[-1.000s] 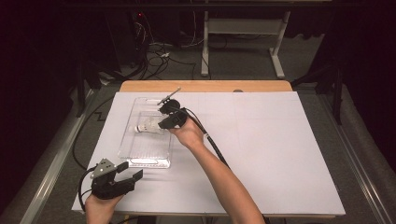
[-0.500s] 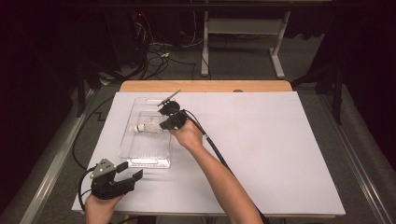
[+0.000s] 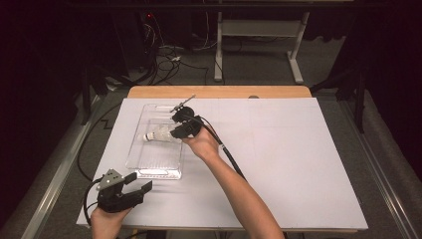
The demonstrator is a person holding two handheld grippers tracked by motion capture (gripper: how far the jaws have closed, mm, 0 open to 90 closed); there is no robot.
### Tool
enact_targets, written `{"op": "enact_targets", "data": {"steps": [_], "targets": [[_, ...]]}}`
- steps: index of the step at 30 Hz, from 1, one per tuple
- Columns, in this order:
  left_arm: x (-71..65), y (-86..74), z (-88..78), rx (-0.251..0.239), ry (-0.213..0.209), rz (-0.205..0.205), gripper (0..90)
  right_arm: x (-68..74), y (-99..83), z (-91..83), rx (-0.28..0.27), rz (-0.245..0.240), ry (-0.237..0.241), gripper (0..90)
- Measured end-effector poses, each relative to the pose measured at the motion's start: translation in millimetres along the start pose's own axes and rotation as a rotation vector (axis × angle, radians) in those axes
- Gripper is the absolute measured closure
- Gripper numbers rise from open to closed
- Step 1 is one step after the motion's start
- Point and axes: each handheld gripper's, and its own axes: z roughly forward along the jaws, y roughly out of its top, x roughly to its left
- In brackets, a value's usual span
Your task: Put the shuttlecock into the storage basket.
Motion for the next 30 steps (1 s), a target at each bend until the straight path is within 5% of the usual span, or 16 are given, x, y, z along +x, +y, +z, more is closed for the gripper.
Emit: {"op": "enact_targets", "data": {"steps": [30], "targets": [[-0.3, 0.4, 1.0, 0.004, 0.003, 0.0, 32.2, -13.3, -13.9, -28.1, -0.075, 0.017, 0.004, 66.9]]}}
